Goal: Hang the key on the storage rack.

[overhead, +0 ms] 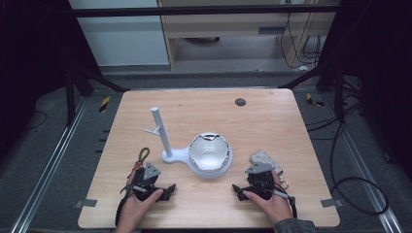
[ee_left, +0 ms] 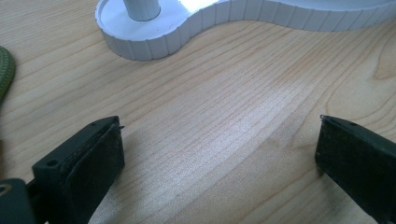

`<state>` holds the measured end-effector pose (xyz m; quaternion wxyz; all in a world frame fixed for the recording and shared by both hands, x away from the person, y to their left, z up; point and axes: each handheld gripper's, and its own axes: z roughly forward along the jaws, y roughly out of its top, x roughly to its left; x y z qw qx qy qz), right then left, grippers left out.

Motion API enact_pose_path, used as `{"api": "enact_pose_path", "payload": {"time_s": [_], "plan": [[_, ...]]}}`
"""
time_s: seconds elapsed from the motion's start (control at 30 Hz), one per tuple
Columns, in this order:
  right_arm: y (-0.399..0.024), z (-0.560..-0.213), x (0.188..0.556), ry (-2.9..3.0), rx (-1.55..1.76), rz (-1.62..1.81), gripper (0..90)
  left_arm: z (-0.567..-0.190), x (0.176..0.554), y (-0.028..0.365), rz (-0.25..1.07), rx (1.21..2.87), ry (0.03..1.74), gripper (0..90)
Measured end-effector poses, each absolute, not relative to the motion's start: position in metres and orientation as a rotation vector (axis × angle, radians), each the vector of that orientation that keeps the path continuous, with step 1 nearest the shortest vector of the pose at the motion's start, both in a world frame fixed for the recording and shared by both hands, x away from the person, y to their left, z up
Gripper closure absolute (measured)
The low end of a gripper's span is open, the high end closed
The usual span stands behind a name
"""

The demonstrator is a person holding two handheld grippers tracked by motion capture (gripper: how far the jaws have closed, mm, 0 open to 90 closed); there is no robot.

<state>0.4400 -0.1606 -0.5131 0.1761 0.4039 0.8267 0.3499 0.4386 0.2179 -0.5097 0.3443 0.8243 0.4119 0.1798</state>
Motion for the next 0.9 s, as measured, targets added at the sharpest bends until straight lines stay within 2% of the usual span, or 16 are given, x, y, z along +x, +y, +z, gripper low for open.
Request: {"api": "enact_pose_path", "payload": {"time_s": [0.3, 0.47, 0.67, 0.9], "plan": [[-0.160, -0.513, 0.438, 2.325, 1.169, 0.985, 0.2, -0.505, 0.434, 0.224, 0.424, 2.102, 1.071, 4.3], [-0.160, -0.513, 0.438, 2.322, 1.177, 0.983, 0.2, -0.490, 0.430, 0.231, 0.483, 2.076, 1.061, 6.8], [-0.160, -0.513, 0.438, 2.322, 1.176, 0.982, 0.2, -0.461, 0.444, 0.259, 0.550, 2.104, 1.151, 9.6], [-0.160, -0.513, 0.441, 2.328, 1.165, 0.982, 0.6, -0.440, 0.470, 0.290, 0.486, 2.158, 1.295, 14.2]]}}
